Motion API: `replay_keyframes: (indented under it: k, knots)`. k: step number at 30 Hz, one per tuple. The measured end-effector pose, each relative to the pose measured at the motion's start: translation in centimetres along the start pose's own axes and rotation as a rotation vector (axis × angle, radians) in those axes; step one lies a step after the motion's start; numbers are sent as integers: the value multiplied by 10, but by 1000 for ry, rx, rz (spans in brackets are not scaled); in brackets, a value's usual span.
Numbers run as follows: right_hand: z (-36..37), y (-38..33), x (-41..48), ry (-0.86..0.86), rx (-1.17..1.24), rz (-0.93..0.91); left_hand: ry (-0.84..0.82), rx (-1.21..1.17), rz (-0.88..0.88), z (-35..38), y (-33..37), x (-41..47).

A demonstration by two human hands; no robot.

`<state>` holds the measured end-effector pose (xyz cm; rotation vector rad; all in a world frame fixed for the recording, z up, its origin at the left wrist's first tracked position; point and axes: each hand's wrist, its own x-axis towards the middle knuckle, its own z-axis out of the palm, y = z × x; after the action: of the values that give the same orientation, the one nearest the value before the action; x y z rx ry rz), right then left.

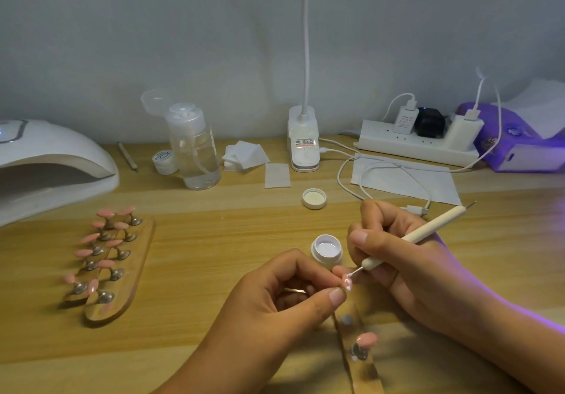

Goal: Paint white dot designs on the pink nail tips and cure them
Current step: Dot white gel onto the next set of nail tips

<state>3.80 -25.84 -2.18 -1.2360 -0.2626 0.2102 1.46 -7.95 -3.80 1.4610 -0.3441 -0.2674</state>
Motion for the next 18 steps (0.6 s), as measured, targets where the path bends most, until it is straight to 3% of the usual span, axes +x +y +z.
replay_keyframes:
  k: [18]
  knots:
    - [-3, 0, 2, -65, 36, -53, 16, 7, 27, 2, 3, 0]
